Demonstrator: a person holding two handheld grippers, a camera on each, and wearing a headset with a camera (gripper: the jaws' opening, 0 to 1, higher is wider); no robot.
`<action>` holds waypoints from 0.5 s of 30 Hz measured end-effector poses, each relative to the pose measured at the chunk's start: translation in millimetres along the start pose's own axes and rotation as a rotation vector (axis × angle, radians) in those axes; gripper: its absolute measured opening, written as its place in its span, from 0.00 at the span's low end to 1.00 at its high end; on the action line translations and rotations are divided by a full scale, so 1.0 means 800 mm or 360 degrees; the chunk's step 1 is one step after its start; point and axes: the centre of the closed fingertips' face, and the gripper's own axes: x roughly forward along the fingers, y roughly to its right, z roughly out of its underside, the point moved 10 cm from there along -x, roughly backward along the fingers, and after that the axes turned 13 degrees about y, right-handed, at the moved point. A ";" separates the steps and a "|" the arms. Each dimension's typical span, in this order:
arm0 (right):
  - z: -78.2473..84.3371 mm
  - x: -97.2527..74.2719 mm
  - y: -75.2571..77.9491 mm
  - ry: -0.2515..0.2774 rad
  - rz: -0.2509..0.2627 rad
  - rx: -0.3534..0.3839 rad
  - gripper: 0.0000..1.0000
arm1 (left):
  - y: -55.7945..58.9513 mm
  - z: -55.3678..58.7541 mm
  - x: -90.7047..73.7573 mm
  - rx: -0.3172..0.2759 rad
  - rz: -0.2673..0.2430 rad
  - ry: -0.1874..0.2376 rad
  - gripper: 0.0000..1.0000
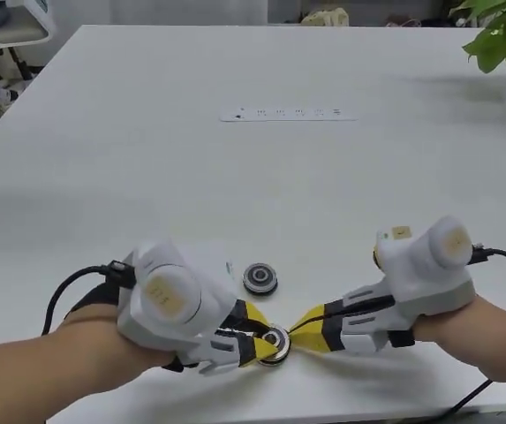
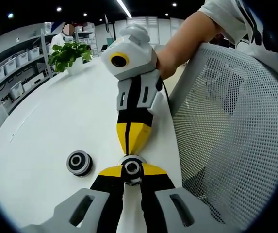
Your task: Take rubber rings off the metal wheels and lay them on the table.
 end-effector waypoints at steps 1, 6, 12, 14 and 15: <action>-0.001 0.000 0.000 0.0010 0.0005 0.0014 0.00 | 0.000 0.000 0.000 -0.0001 -0.0001 0.0004 0.07; -0.003 -0.001 0.000 0.0038 0.0015 0.0058 0.00 | -0.002 -0.001 0.001 -0.0005 -0.0008 0.0006 0.07; -0.004 -0.002 -0.001 0.0064 0.0008 0.0103 0.00 | -0.003 -0.001 0.002 -0.0007 -0.0011 0.0010 0.07; -0.004 -0.002 -0.001 0.0069 0.0008 0.0117 0.00 | -0.003 -0.001 0.002 -0.0005 -0.0012 0.0010 0.07; -0.004 -0.002 -0.001 0.0072 0.0008 0.0126 0.00 | -0.002 -0.001 0.002 -0.0002 -0.0012 0.0009 0.07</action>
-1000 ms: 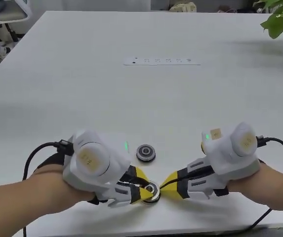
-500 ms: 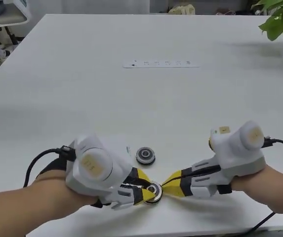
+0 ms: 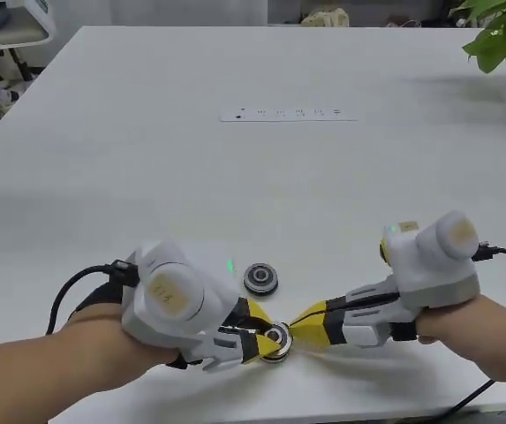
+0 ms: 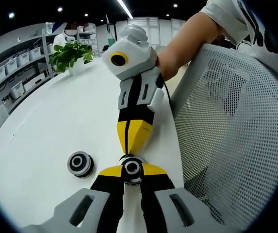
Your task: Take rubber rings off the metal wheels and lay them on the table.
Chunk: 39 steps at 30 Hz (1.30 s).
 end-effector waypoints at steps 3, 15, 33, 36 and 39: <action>0.000 0.000 0.000 0.0003 0.0001 0.0015 0.00 | 0.000 0.000 0.000 0.0000 -0.0001 -0.0002 0.07; 0.000 0.002 -0.004 0.0011 -0.0013 0.0047 0.00 | 0.000 0.000 0.000 0.0001 -0.0001 -0.0004 0.07; -0.001 0.009 -0.009 0.0020 -0.0048 0.0060 0.00 | 0.000 0.000 0.000 -0.0001 -0.0002 -0.0003 0.07; -0.004 0.015 -0.018 0.0061 -0.0153 0.0077 0.00 | 0.000 0.000 0.001 -0.0002 -0.0004 0.0000 0.07; -0.005 0.018 -0.018 0.0021 -0.0116 -0.0014 0.00 | -0.001 0.000 0.001 -0.0002 -0.0002 0.0001 0.07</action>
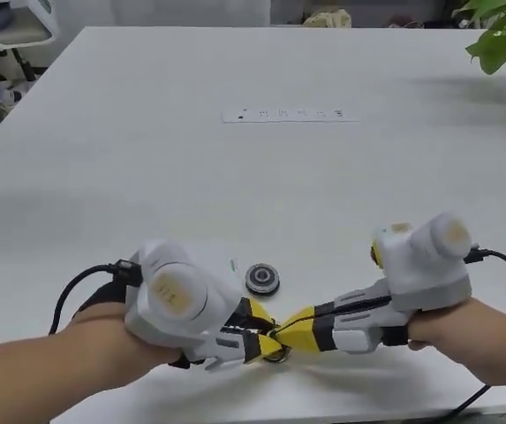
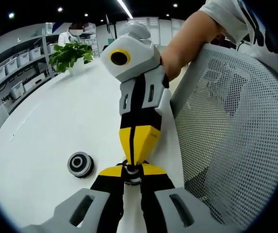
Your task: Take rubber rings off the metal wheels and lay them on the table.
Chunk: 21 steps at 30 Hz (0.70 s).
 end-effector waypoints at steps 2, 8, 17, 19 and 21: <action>0.002 -0.003 0.003 0.0016 0.0018 0.0027 0.00 | 0.000 0.000 0.000 -0.0005 -0.0002 0.0008 0.07; 0.001 -0.008 0.008 0.0035 0.0051 0.0004 0.00 | 0.001 0.001 -0.001 -0.0009 -0.0010 0.0018 0.07; 0.002 -0.010 0.011 0.0013 0.0071 -0.0021 0.00 | -0.001 0.002 -0.001 -0.0049 -0.0015 0.0033 0.07; 0.002 -0.011 0.011 0.0014 0.0072 -0.0020 0.00 | 0.000 0.002 -0.001 -0.0058 -0.0015 0.0034 0.07; 0.002 -0.010 0.011 0.0012 0.0073 -0.0021 0.00 | -0.001 0.002 -0.001 -0.0053 -0.0009 0.0031 0.08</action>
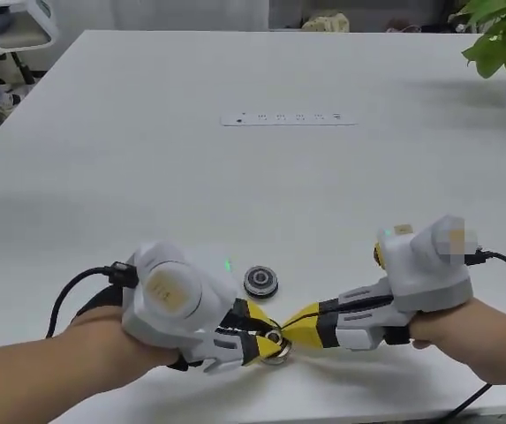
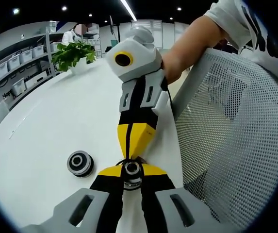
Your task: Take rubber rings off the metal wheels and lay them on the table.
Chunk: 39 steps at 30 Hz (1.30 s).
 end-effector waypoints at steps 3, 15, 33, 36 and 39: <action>0.000 0.000 0.000 -0.0002 -0.0002 -0.0001 0.00 | 0.000 0.000 0.000 0.0005 0.0009 -0.0004 0.08; -0.002 -0.002 0.000 0.0012 0.0002 0.0009 0.00 | 0.001 -0.002 -0.009 -0.0038 0.0037 -0.0016 0.16; -0.009 -0.005 -0.002 0.0029 -0.0003 0.0011 0.00 | 0.007 -0.019 -0.038 -0.0076 0.0026 0.0057 0.32; -0.011 -0.005 -0.003 0.0035 -0.0002 0.0010 0.00 | 0.007 -0.020 -0.043 -0.0085 0.0011 0.0073 0.38; -0.013 -0.006 -0.003 0.0049 0.0000 0.0015 0.00 | 0.005 -0.020 -0.049 -0.0095 -0.0006 0.0081 0.39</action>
